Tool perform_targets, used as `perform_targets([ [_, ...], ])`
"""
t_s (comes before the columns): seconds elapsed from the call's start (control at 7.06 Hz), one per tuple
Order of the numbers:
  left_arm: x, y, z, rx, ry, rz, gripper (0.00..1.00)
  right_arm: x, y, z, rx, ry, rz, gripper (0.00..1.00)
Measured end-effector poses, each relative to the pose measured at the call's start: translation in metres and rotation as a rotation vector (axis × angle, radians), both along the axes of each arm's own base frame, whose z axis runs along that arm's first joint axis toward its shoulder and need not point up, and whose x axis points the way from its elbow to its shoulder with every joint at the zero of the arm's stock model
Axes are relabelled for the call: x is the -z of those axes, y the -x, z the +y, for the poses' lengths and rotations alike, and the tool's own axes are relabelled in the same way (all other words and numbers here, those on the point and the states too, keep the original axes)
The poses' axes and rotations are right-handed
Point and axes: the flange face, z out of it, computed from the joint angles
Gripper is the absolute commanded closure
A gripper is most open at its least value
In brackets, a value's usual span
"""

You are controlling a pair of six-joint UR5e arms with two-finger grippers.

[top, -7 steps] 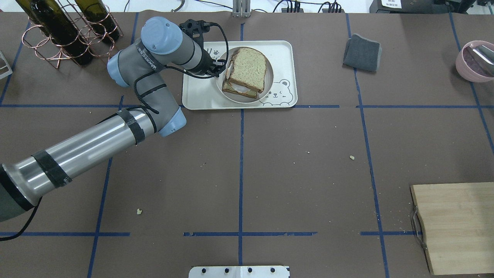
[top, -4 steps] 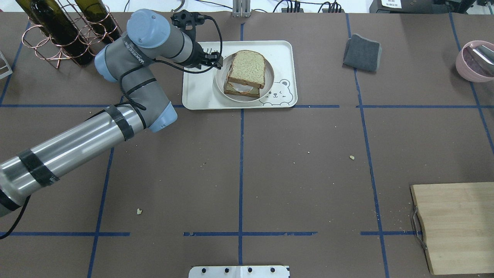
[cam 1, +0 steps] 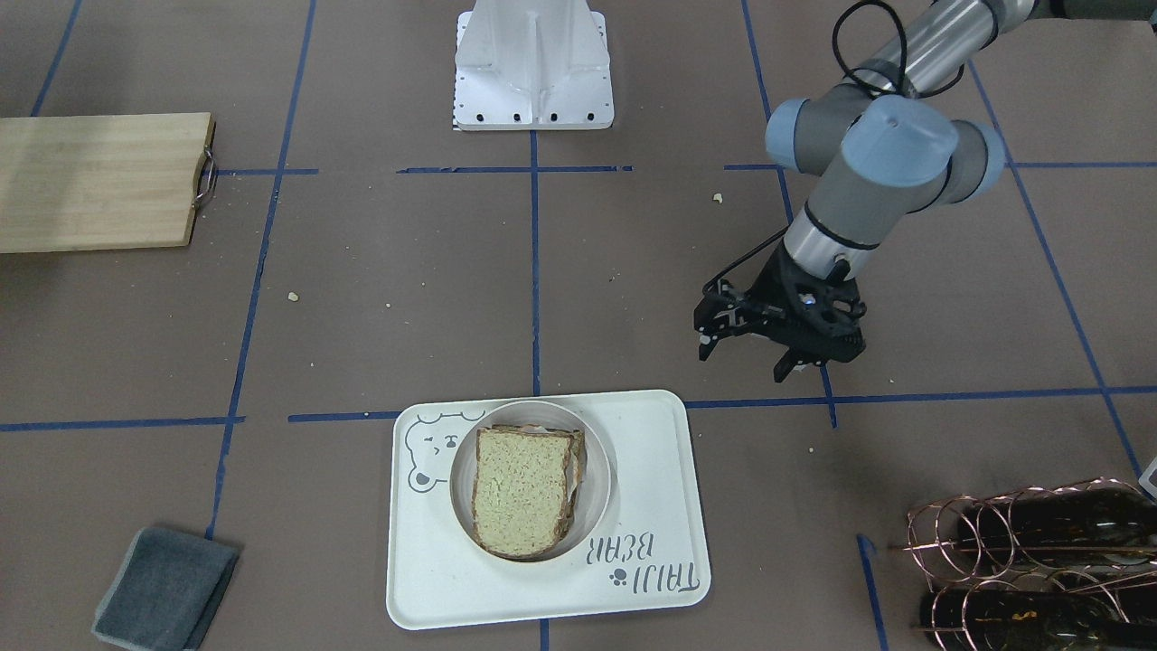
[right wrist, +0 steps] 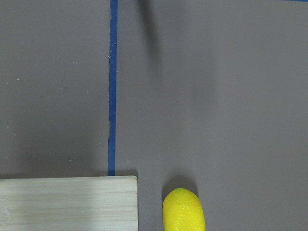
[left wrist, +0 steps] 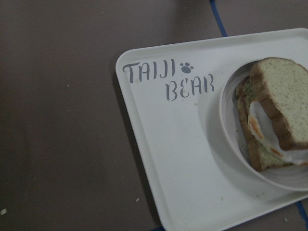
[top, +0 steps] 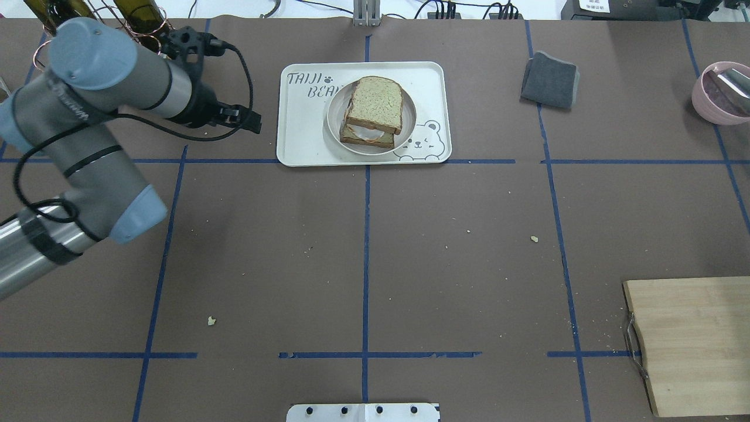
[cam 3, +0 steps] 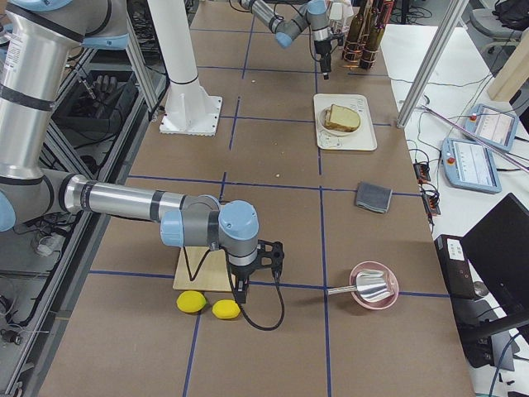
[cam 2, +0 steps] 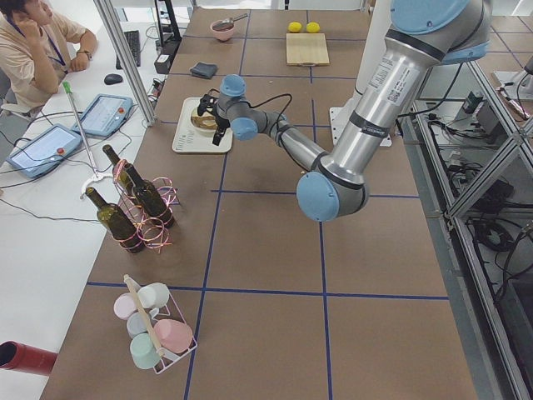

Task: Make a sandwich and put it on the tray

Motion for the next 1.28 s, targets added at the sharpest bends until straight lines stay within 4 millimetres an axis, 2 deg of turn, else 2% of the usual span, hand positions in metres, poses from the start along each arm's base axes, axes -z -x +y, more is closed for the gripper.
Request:
perform_targets([
  [0.14,-0.029,0.053,0.027,-0.023,-0.044,-0.067,0.0,0.001,0.0,-0.001,-0.002,-0.001,0.0,0.0],
  [0.28,-0.068,0.119,0.042,-0.053,-0.085,-0.14,0.0,0.002,0.0,-0.003,-0.005,-0.001,0.0,0.0],
  [0.57,-0.159,0.25,0.059,-0.15,-0.053,-0.189,0.0,0.004,0.0,-0.004,-0.007,-0.004,-0.001,0.0],
  [0.71,-0.202,0.305,0.071,-0.167,-0.005,-0.212,0.0,0.005,0.001,-0.005,-0.008,-0.006,-0.003,0.0],
  [0.85,-0.233,0.35,0.082,-0.147,0.083,-0.233,0.0,0.005,0.001,-0.005,-0.009,-0.005,-0.005,0.0],
  [0.99,-0.255,0.393,0.093,-0.104,0.165,-0.253,0.0,0.005,0.001,-0.006,-0.009,-0.005,-0.006,0.0],
  [1.13,-0.277,0.425,0.113,-0.085,0.206,-0.273,0.0,0.005,0.001,-0.005,-0.009,-0.004,-0.006,0.0],
  [1.28,-0.302,0.44,0.138,-0.095,0.235,-0.283,0.0,0.005,0.001,-0.005,-0.01,-0.003,-0.006,0.0],
])
